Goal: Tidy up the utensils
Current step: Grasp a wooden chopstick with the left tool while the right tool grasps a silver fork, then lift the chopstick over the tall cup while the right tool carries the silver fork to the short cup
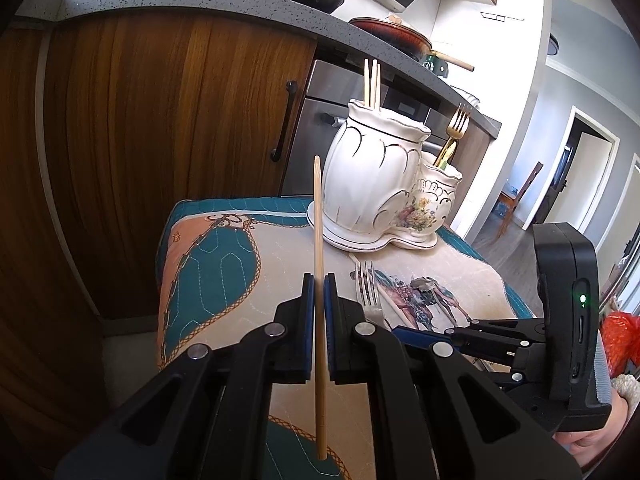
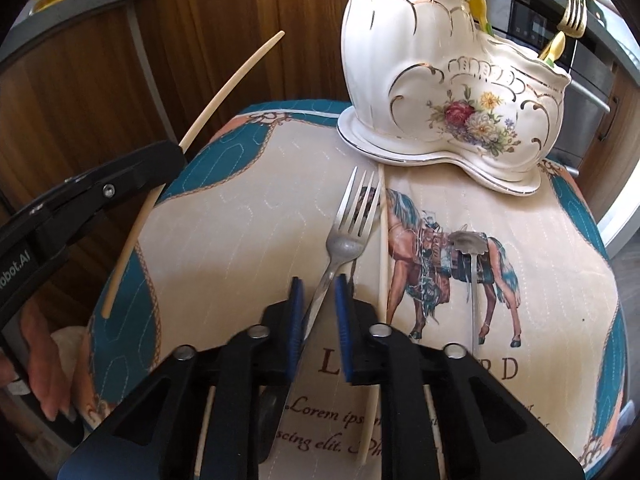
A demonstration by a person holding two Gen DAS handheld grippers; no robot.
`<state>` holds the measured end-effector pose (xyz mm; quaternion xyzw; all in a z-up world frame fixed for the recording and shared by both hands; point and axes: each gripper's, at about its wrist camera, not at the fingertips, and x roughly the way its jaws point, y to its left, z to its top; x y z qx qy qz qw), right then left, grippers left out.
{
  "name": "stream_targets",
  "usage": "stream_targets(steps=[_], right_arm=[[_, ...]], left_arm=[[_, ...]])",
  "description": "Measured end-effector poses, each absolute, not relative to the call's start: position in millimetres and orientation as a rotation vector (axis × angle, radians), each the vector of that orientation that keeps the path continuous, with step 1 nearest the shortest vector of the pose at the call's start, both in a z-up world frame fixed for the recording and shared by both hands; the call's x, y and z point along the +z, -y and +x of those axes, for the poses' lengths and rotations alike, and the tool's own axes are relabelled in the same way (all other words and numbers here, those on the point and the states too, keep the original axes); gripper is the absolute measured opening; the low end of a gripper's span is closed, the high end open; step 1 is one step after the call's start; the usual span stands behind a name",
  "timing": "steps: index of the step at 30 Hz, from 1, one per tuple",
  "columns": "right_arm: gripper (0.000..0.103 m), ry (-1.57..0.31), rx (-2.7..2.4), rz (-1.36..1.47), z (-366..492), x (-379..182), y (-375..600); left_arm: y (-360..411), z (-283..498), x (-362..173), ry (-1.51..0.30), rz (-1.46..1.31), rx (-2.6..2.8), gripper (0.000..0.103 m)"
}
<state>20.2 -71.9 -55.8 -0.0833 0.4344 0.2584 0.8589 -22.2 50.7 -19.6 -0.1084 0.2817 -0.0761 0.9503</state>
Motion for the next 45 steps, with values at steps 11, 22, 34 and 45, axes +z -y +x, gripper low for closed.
stream_targets(steps=[11, 22, 34, 45], right_arm=[[0.006, -0.857, 0.563, -0.113, 18, -45, 100], [0.006, -0.667, 0.582, 0.032, 4, -1, 151], [0.006, -0.42, 0.535, 0.135, 8, 34, 199], [0.006, -0.317, 0.522, 0.201, 50, 60, 213]], left_arm=[[-49, -22, -21, -0.574, -0.213, -0.154, 0.005], [-50, -27, -17, -0.544, -0.211, -0.153, 0.005], [-47, -32, 5, -0.475, -0.228, -0.182, 0.005], [-43, -9, 48, -0.377, -0.229, -0.246, 0.005]])
